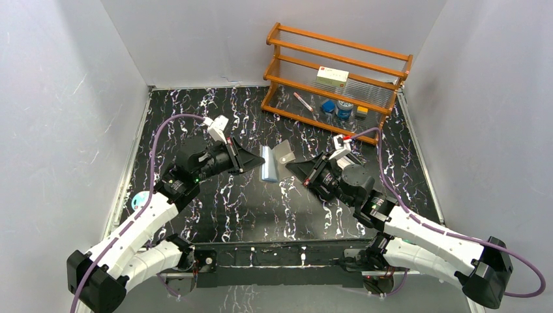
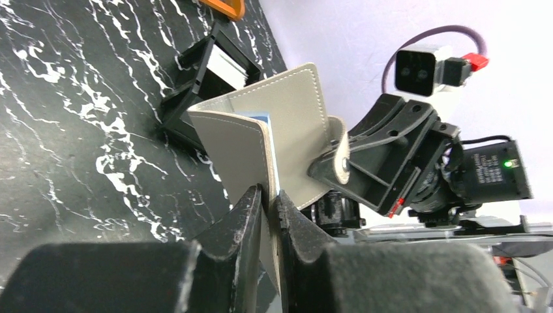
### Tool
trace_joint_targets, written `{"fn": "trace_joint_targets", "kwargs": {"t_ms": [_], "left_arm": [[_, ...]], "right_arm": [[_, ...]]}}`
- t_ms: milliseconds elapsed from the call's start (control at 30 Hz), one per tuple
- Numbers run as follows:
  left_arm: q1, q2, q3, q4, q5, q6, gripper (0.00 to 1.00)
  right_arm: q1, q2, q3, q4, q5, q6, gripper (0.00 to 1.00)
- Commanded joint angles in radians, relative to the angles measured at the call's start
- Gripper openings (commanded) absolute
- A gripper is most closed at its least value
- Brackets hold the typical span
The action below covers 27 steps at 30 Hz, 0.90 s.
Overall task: Put the credit cards into the card holder
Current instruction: Open the card holder at the center of the board.
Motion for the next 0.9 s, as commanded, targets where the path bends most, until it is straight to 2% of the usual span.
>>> {"fn": "trace_joint_targets", "kwargs": {"t_ms": [0, 100, 167, 233, 367, 433, 500, 600, 667, 733, 867], "left_arm": [[0.001, -0.037, -0.006, 0.109, 0.071, -0.023, 0.13], [0.000, -0.033, -0.011, 0.113, 0.079, -0.022, 0.09], [0.001, -0.034, -0.015, 0.126, 0.086, -0.023, 0.00], [0.001, -0.038, -0.016, 0.141, 0.093, -0.025, 0.00], [0.001, -0.044, -0.013, 0.157, 0.092, -0.028, 0.10], [0.000, -0.047, -0.021, 0.196, 0.111, -0.037, 0.08], [0.002, -0.048, -0.044, 0.274, 0.149, -0.060, 0.01], [0.001, -0.035, -0.060, 0.347, 0.195, -0.088, 0.00], [0.001, -0.026, -0.043, 0.315, 0.199, -0.072, 0.00], [0.000, -0.022, -0.011, 0.200, 0.161, -0.024, 0.00], [0.000, 0.004, 0.084, -0.153, 0.024, 0.150, 0.00]], "right_arm": [[0.000, 0.007, -0.005, 0.053, -0.012, -0.001, 0.00], [0.001, 0.012, -0.005, 0.057, -0.014, -0.001, 0.00], [0.001, 0.011, -0.003, 0.054, -0.010, -0.005, 0.00], [0.001, 0.010, 0.000, 0.051, -0.003, -0.009, 0.00], [0.001, 0.021, 0.006, 0.055, -0.010, -0.013, 0.00], [0.000, 0.030, 0.010, 0.057, -0.020, -0.016, 0.00], [-0.001, 0.034, 0.013, 0.057, -0.021, -0.017, 0.00], [0.000, 0.053, 0.019, 0.057, -0.027, -0.021, 0.00], [0.000, 0.072, 0.025, 0.048, -0.033, -0.021, 0.00], [0.001, 0.092, 0.032, 0.025, -0.048, -0.017, 0.01], [0.001, 0.103, 0.089, -0.203, 0.004, -0.019, 0.33]]}}
